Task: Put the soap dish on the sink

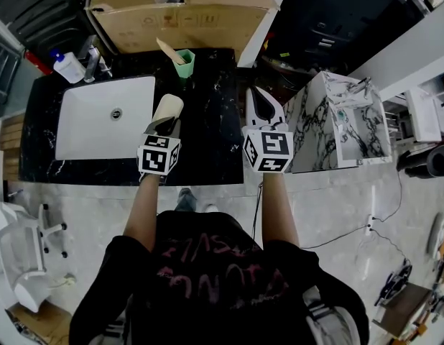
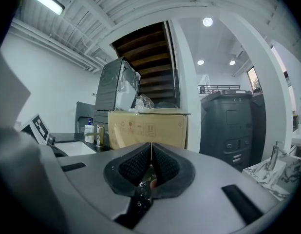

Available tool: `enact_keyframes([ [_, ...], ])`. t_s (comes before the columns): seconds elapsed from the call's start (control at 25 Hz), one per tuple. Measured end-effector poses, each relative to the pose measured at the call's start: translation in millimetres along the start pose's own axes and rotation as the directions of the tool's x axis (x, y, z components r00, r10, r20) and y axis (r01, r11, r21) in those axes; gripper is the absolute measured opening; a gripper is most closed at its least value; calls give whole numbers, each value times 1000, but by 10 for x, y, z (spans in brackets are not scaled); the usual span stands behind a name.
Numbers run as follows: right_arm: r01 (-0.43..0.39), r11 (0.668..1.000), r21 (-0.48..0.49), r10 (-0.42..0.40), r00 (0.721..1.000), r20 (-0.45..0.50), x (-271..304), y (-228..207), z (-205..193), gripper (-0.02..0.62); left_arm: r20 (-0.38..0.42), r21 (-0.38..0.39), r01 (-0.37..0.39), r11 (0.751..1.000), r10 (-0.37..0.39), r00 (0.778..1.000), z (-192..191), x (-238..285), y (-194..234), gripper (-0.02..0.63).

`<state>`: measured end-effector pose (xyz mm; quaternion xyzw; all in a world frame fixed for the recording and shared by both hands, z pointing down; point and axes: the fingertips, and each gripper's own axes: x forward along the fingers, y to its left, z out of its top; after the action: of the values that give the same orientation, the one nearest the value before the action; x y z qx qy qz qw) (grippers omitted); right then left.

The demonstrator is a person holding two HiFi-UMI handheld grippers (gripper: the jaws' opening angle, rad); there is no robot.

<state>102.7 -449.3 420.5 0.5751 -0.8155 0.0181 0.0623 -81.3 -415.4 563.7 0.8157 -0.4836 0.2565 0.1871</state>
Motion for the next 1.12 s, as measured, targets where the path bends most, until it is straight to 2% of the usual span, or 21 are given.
enact_keyframes([
  [0.2,10,1000,-2,-10,1000,-21,-13,-8,-82,14,-61,5,23,1000,-23,998,-221,125,-50,26],
  [0.44,14,1000,-7,-15,999,-35,-33,-9,-133,14,-81,14,45,999,-44,996,-319,179,-125,35],
  [0.64,10,1000,-7,-10,999,-33,-68,31,-133,14,-58,16,52,999,-51,997,-296,119,-152,67],
  [0.96,-1,1000,-6,1,1000,-23,-126,100,-109,14,3,18,47,999,-47,999,-158,-35,-139,67],
  [1.12,-6,1000,-3,6,1000,-21,-174,130,-107,14,59,29,20,999,-21,998,4,-160,-88,62],
])
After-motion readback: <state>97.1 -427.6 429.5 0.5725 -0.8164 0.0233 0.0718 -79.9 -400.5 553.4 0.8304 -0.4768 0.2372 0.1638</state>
